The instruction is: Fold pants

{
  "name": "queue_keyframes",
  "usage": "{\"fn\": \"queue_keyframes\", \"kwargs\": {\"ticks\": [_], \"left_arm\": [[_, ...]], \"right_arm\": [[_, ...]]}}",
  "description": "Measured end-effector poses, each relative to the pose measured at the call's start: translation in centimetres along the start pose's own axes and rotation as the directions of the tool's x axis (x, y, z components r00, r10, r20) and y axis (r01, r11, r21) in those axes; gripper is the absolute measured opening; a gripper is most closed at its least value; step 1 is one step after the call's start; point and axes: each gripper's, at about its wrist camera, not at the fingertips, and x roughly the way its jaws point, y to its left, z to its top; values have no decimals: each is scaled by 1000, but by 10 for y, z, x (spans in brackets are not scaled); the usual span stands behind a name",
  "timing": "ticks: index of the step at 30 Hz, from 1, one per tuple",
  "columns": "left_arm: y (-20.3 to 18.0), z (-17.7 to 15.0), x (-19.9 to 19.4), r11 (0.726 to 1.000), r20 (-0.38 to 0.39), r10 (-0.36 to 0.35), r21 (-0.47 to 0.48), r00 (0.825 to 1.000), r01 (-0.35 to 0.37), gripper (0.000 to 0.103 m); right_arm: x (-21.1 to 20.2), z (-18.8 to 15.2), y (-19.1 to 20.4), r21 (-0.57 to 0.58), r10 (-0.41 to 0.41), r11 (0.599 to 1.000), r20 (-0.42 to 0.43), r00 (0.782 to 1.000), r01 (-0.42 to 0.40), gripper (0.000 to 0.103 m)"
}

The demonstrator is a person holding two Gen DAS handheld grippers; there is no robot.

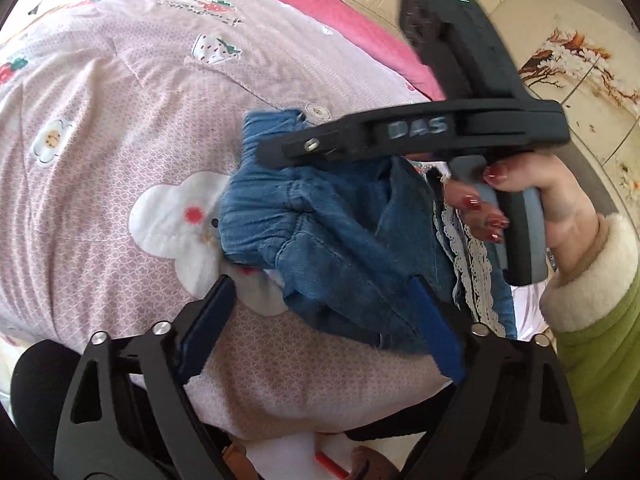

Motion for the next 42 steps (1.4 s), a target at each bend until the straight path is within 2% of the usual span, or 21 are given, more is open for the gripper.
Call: {"fn": "queue_keyframes", "kwargs": {"ticks": [7,11,13,14,21,30,35,42], "left_arm": [[1,11,12,1000,6,-8,-21,1000,9,55],[-1,17,15,997,6,-66,-42,998,67,30],[-11,20,13,997,19,-72,-11,997,72,25],[-18,22,11,998,26,-66,16,997,66,19],[-68,32,5,989,42,-61,136,997,55,18],[-132,31,25,965,5,-77,253,997,74,18],[-164,23,45,941,-23,-48,334,999,53,18],[-190,12,65,924,-67,-25,380,997,49,18]], "right_arm": [[-41,-11,4,-15,60,998,107,992,-59,34],[-57,-17,2,-16,56,998,143,988,-54,34],[-68,-21,-1,-12,51,999,169,984,-50,34],[-72,-22,-3,-11,53,999,176,983,-52,34],[-114,-49,-18,6,13,1000,268,963,-16,34],[-161,-105,-48,51,-19,999,344,939,1,34],[-169,-136,-65,85,-25,996,361,932,-6,34],[-174,-176,-85,143,-33,990,380,924,-23,37]]}}
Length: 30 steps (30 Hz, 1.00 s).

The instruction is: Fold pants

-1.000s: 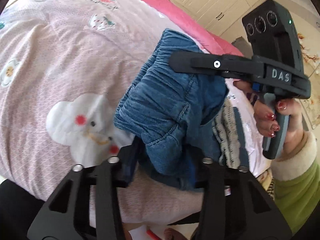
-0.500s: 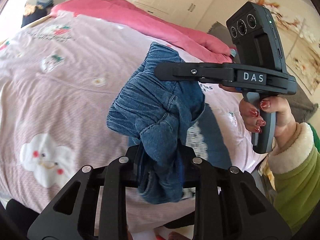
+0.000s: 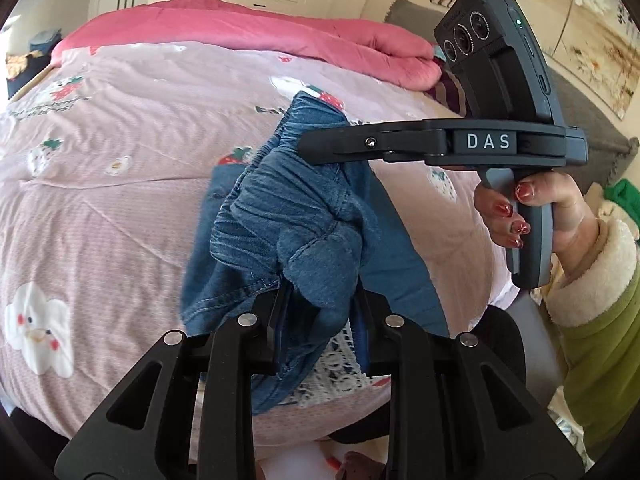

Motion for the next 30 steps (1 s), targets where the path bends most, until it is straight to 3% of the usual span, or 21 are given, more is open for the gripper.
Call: {"fn": "queue_keyframes", "kwargs": {"ticks": [10,13,18,26,30], "left_arm": [[-26,-5,13,999,-32,-15,33,999,16,21],[-32,-9,17,999,-38,-23,48,999,24,27],[-50,-18,29,995,-45,-64,75,997,67,53],[-70,-32,34,983,-74,-139,114,988,146,68],[-66,-35,23,979,-60,-167,104,984,173,70]], "right_arm": [[-21,-30,-21,69,-22,997,34,999,20,42],[-29,-40,-28,105,-37,994,48,998,32,45],[-42,-60,-36,161,-59,986,78,995,46,49],[-67,-79,-35,218,-98,973,122,988,69,58],[-76,-79,-28,205,-118,975,131,984,89,62]]}}
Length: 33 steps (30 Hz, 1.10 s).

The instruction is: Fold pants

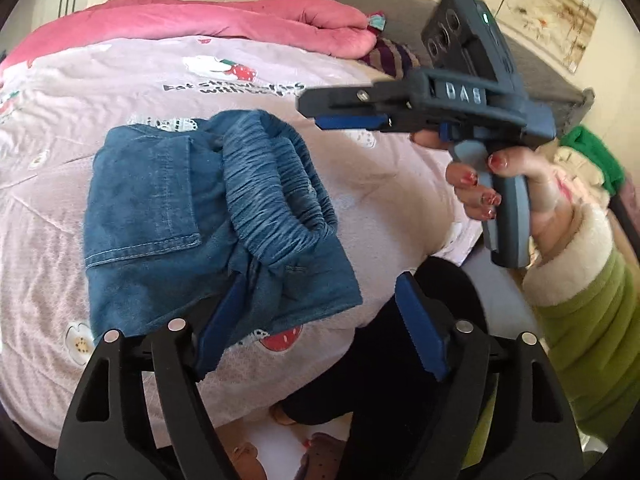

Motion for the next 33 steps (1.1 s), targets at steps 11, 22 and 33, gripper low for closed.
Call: {"fn": "queue_keyframes", "kwargs": {"ticks": [11,22,33], "left_arm": [[92,25,-77,968,84,199,-172,976,-183,88],[128,72,-33,962,-46,267,-46,963,-269,69],[109,101,17,933,-108,288,255,952,-253,29]], "right_arm": [[-17,-10,69,-211,-32,977,32,999,38,68],[33,-62,174,-665,-131,745,-63,989,56,68],[75,-77,160,-762,-285,634,-74,956,130,43]]}}
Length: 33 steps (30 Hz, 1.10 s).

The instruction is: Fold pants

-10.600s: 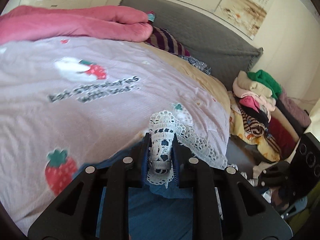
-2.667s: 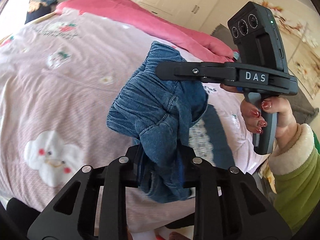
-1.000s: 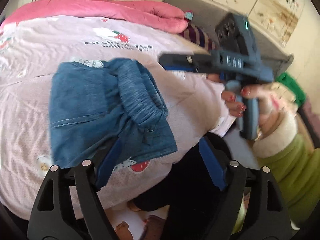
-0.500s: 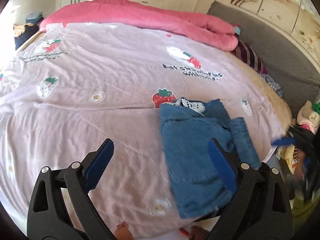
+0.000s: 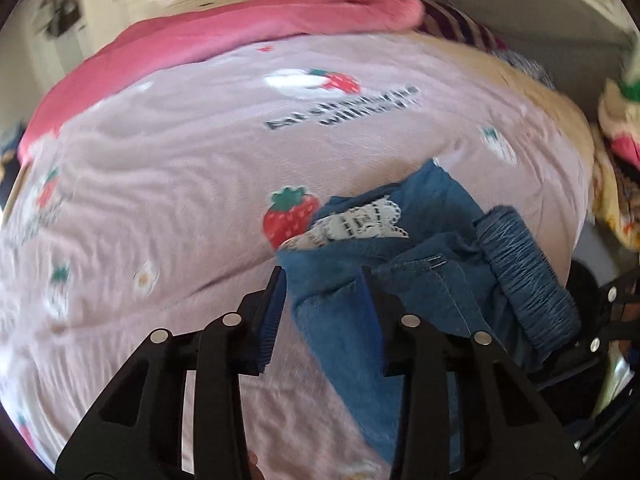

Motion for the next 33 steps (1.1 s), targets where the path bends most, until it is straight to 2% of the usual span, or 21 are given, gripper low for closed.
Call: {"fn": "queue_keyframes", "kwargs": {"ticks": [1,3,4,5,6,8,12,16,25,30,33], "left_arm": [[-5,3,5,999,-7,-10,44,1000,11,28],[-10,6,16,996,-38,-10,92,999,14,16],[-12,8,24,995,-58,-1,102,998,7,13],[-11,8,28,995,-66,-1,99,998,7,9],[-9,10,32,996,-73,-2,86,997,8,3],[-3,12,40,999,-87,-13,51,996,17,3],[5,14,46,1000,-67,-24,10,997,25,2],[8,19,49,999,-28,-28,-45,999,27,1],[9,21,45,995,22,-9,-95,1000,11,1],[7,19,24,991,77,-7,-133,997,18,1],[6,20,14,988,97,-3,-152,995,18,1]], "right_arm": [[4,-1,-3,-1,-12,1000,-12,1000,12,37],[10,-4,-7,9,-23,1000,-36,999,23,28],[13,-6,-10,28,-6,1000,-49,999,8,19],[12,-9,-11,38,11,999,-50,999,-9,13],[10,-11,-10,43,25,999,-41,999,-23,11],[5,-16,-5,36,45,998,-28,999,-44,7],[1,-23,6,48,65,997,-22,998,-64,7],[10,-35,10,111,83,991,-13,996,-81,7],[11,-45,1,248,94,963,45,995,-102,7],[-3,-44,-5,323,93,940,82,992,-115,14],[-12,-42,-6,360,98,924,108,989,-131,25]]}}
